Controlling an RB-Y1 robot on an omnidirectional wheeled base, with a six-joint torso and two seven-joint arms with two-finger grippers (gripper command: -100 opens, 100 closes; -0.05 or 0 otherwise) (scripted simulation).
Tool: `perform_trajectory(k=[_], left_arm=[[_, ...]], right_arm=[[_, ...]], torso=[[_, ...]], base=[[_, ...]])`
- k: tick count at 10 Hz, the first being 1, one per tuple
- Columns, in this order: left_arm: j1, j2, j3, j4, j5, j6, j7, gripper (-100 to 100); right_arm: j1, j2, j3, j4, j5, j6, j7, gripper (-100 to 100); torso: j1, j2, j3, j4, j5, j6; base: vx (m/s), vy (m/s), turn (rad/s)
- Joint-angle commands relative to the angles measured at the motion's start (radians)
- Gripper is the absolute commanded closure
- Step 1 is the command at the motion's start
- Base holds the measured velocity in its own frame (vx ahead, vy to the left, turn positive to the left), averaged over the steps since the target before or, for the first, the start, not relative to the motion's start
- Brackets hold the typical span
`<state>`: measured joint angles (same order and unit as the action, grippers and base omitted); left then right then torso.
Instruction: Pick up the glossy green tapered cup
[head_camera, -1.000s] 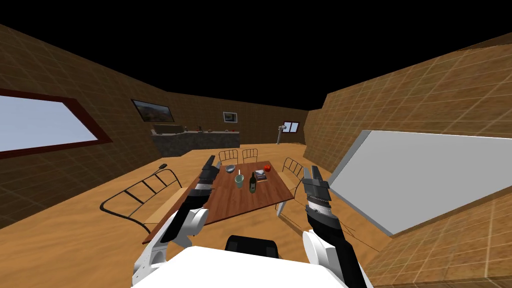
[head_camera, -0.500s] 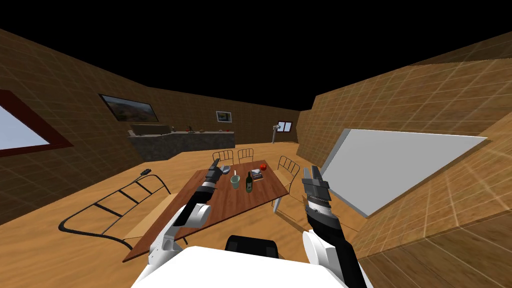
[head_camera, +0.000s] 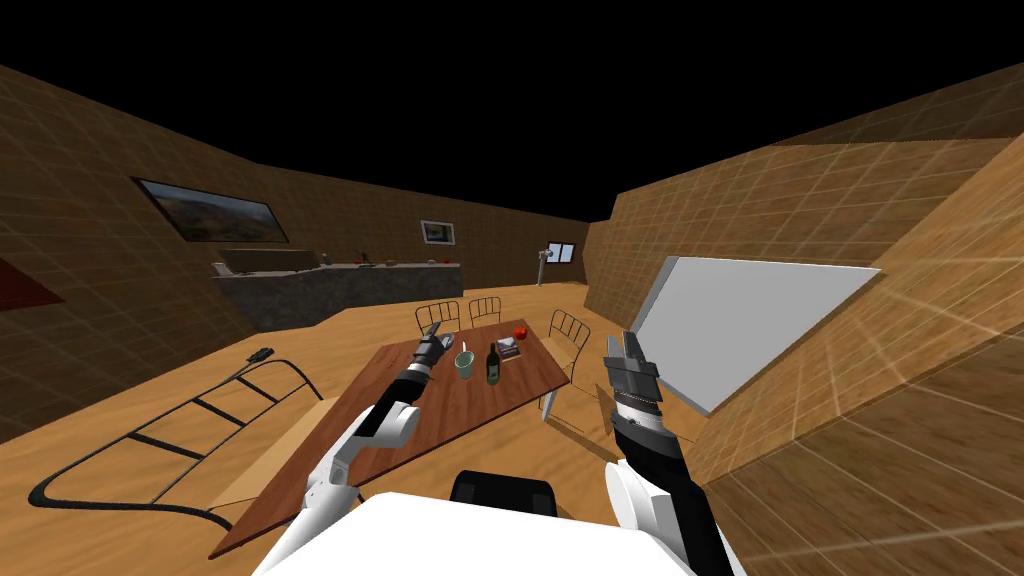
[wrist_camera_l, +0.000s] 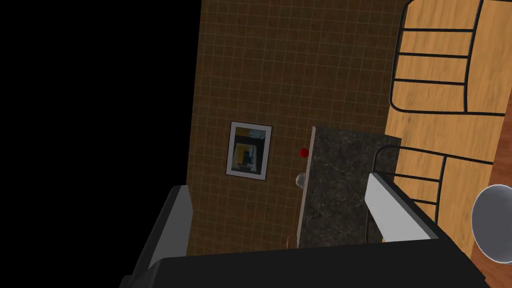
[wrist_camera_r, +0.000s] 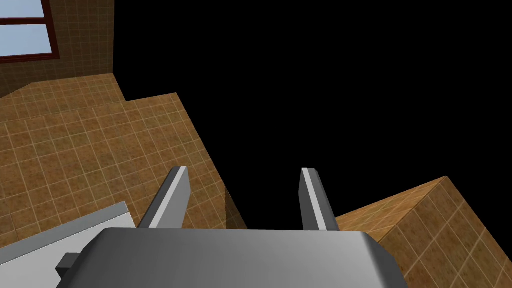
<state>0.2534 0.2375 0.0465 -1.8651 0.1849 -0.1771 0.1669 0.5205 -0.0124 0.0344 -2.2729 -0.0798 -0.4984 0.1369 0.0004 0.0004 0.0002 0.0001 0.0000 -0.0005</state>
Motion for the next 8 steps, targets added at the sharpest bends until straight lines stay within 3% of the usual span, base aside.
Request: perform_trajectory(k=[1,2,4,5,8], left_arm=[[-0.036,0.018,0.001,0.05,0.02,0.044,0.029,-100],[-0.036,0.018,0.001,0.073,0.02,0.044,0.029,-100],[-0.086,0.061,0.007,0.153,0.062,0.115,0.086,-100],[-0.086,0.061,0.007,0.18,0.062,0.12,0.086,-100],[-0.135,0.104,0.012,0.281,0.105,0.196,0.144,-100]], right_arm=[[0.0,0.0,0.0,0.0,0.0,0.0,0.0,0],[0.0,0.0,0.0,0.0,0.0,0.0,0.0,0],[0.0,0.0,0.0,0.0,0.0,0.0,0.0,0],[0.0,0.0,0.0,0.0,0.0,0.0,0.0,0],[0.0,0.0,0.0,0.0,0.0,0.0,0.0,0]], torso=[[0.0,0.0,0.0,0.0,0.0,0.0],[0.0,0.0,0.0,0.0,0.0,0.001],[0.0,0.0,0.0,0.0,0.0,0.001],[0.0,0.0,0.0,0.0,0.0,0.001],[0.0,0.0,0.0,0.0,0.0,0.0]], base=[[-0.012,-0.002,-0.173],[-0.009,0.002,-0.097],[-0.013,-0.004,-0.246],[-0.011,0.002,-0.085],[-0.007,-0.004,-0.167]])
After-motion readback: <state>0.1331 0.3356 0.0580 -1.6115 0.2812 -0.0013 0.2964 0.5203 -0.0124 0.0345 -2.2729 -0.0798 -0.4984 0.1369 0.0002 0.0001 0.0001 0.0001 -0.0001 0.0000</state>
